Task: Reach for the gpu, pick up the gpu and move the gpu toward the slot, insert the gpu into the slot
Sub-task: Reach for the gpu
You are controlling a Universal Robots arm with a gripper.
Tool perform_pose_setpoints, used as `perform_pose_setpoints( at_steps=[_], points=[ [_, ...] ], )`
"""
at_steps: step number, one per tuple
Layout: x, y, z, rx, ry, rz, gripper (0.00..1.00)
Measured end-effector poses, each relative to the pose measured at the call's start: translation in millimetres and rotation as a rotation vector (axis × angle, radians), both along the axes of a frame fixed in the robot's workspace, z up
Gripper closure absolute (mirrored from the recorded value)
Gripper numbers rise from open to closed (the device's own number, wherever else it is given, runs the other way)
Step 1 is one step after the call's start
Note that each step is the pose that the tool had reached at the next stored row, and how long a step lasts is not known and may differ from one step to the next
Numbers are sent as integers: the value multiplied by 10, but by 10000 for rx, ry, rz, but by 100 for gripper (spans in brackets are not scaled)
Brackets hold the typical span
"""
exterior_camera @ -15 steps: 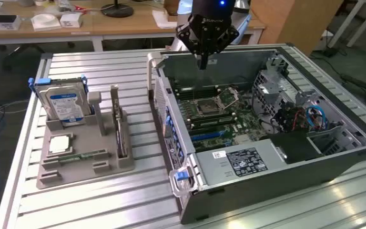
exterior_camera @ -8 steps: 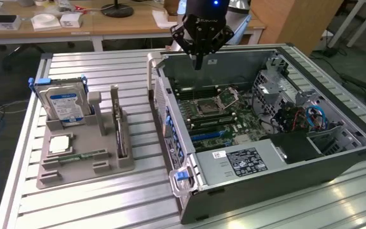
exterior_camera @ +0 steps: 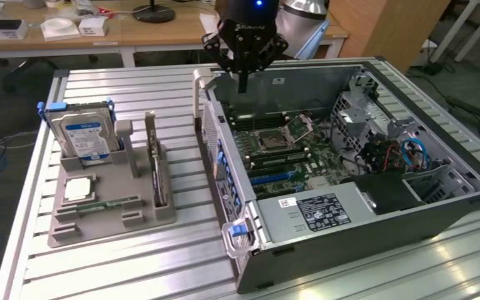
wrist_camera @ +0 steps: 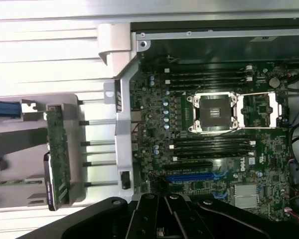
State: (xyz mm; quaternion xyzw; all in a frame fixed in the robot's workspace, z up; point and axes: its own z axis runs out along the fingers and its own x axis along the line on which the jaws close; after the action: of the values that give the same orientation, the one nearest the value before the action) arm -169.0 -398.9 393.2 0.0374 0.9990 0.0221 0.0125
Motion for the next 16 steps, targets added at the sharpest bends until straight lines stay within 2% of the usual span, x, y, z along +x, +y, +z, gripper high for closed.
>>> perform_pose_setpoints(
  at_steps=[16],
  points=[
    [-570,0,-8,-1,0,1,90]
  ],
)
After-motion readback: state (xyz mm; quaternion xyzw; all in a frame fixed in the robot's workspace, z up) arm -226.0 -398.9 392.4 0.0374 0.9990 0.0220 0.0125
